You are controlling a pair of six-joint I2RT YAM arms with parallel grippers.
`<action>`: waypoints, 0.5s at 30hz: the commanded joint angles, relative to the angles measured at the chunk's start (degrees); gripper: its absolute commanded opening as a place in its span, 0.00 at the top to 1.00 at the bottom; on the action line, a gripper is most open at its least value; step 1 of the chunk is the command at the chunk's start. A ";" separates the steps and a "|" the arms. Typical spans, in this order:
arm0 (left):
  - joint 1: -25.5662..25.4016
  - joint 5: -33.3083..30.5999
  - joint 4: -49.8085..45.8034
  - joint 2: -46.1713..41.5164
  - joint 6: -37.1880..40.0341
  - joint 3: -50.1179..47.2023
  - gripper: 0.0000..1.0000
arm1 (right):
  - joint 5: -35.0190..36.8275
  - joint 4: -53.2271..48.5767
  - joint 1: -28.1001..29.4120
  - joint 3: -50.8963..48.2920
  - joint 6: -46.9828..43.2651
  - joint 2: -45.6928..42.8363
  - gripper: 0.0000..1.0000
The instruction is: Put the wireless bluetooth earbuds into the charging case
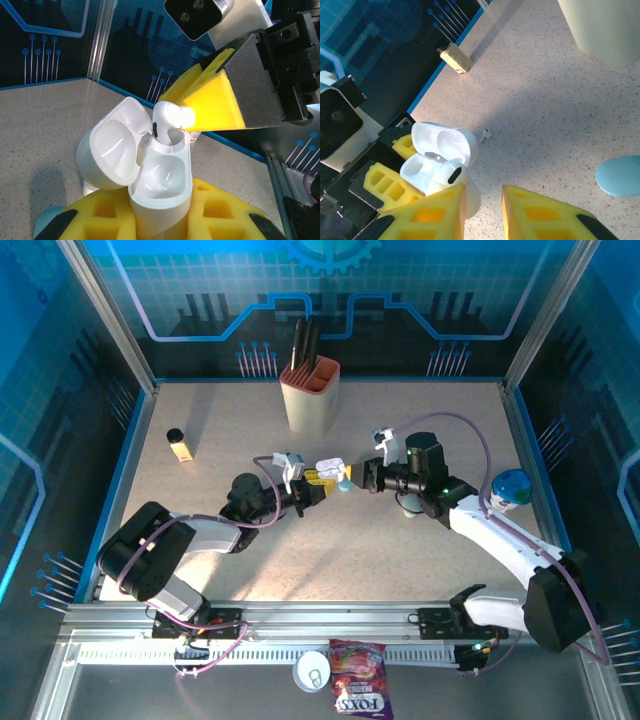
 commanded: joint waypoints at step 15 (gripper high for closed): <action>-0.35 1.54 2.45 1.32 0.18 0.54 0.92 | -0.21 -2.15 1.83 2.54 -2.15 0.57 0.67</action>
